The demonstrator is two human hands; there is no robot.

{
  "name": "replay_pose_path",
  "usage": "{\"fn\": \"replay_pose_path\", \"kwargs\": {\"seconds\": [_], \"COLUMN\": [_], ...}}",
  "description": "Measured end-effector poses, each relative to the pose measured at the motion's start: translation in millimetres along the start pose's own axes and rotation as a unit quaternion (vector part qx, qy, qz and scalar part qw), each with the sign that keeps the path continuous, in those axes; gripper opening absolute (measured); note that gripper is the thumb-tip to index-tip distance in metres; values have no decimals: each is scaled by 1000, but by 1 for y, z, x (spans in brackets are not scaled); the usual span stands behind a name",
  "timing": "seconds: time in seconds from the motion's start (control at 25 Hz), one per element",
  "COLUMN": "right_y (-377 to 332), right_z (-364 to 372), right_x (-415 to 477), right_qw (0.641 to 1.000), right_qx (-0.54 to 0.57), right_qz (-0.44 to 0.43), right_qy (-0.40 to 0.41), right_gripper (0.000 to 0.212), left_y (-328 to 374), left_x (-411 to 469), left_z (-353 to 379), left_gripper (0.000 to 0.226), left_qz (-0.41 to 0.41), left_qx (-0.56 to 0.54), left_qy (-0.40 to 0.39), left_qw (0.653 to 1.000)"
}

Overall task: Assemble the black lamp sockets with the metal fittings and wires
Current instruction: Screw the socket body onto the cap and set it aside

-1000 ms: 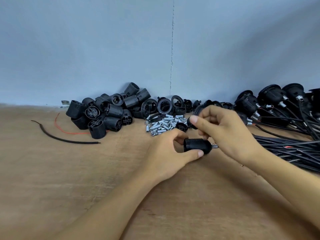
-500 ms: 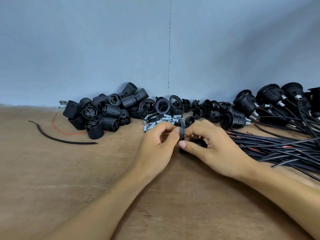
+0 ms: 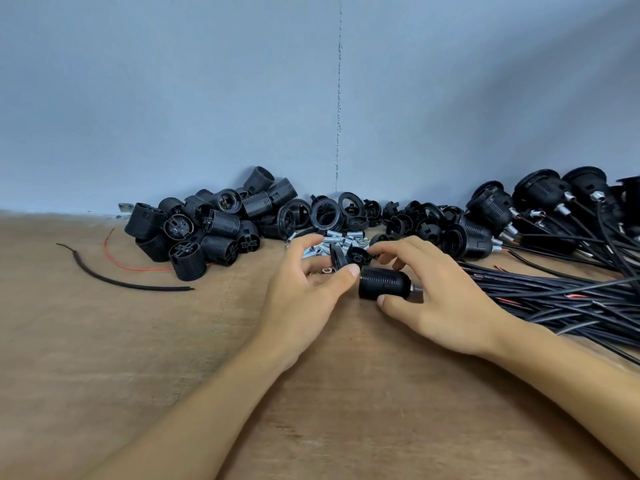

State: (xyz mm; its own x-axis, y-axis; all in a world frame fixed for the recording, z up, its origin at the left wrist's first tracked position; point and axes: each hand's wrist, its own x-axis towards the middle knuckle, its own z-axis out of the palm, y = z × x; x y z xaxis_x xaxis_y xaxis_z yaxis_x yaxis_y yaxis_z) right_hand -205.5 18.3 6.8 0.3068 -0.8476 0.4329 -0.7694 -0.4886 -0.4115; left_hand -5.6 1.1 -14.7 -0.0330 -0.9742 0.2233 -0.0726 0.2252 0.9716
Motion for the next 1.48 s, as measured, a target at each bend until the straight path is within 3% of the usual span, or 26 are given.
{"fn": "replay_pose_path", "kwargs": {"seconds": [0.12,0.32,0.48,0.64,0.92,1.12,1.32,1.48], "right_y": [1,1,2,0,-1,-2,-6,-5], "right_z": [1,2,6,6,4,0,0,2], "right_x": [1,-2,-4,-5,-4,-3,-4,-4], "right_qw": [997,998,998,997,998,992,990,994], "right_qx": [-73,-55,-38,-46,-40,-98,-115,-79], "right_qz": [9,-28,-36,-42,-51,-72,-83,-76], "right_qy": [-23,17,37,38,12,-12,13,22], "right_gripper": [48,47,49,48,48,52,51,51], "left_y": [-2,-1,5,10,12,14,16,11], "left_x": [0,-2,-8,-15,-18,-20,-19,-14], "left_z": [0,-1,4,7,8,7,6,8], "left_gripper": [50,50,31,28,30,28,39,30], "left_qz": [15,42,88,97,96,118,134,106], "left_qx": [39,63,142,172,164,175,172,119], "left_qy": [-36,-64,-90,-97,-81,-61,-47,-58], "left_qw": [998,995,982,975,978,976,975,986]}}
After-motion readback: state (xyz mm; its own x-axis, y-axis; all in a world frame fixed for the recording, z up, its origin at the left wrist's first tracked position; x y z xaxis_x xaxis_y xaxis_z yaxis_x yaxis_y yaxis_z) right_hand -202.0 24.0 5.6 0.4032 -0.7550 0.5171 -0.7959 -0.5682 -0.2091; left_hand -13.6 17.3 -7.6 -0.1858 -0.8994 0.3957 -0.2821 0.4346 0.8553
